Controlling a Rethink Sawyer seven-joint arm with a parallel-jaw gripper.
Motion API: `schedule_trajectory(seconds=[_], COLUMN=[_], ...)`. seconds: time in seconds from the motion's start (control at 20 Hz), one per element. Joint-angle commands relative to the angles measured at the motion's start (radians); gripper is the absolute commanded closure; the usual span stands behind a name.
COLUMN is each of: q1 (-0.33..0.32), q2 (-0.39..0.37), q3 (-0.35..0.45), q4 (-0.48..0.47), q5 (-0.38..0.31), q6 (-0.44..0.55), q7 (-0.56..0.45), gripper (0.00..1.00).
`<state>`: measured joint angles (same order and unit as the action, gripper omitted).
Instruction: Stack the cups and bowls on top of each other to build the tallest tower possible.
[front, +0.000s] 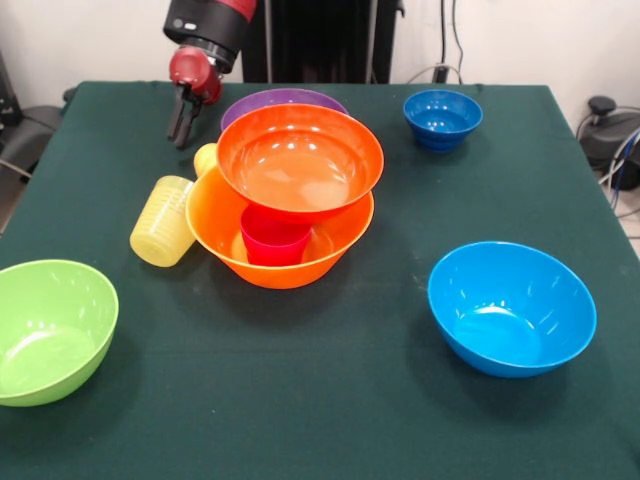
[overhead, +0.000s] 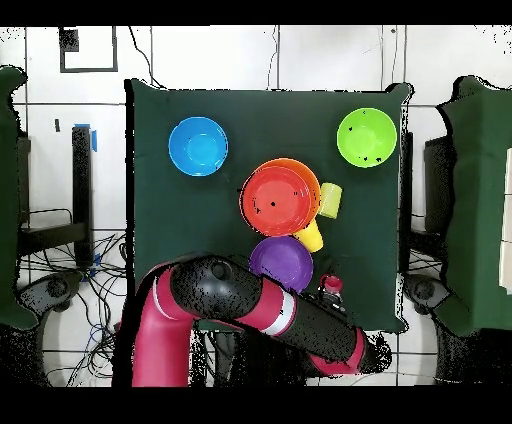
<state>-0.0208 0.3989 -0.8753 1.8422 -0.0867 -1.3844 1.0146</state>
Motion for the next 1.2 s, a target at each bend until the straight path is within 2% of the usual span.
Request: schedule_trajectory(seconds=[0.05,0.55,0.75,0.9,1.0,1.2], q1=[0.025,0.018,0.035,0.032,0.035,0.055], q2=[0.063,0.070,0.099,0.121,0.113,0.111], q3=[0.171,0.182,0.164,0.144,0.133,0.117], q4=[-0.323,-0.354,-0.355,-0.388,-0.413,-0.412], q5=[0.027,0.023,0.103,0.102,0.047,0.050], q6=[0.157,0.159,0.090,0.028,0.072,0.063], q7=[0.087,0.100,0.030,0.006,0.034,0.037], gripper=[0.00,0.00,0.00,0.00,0.00,0.00])
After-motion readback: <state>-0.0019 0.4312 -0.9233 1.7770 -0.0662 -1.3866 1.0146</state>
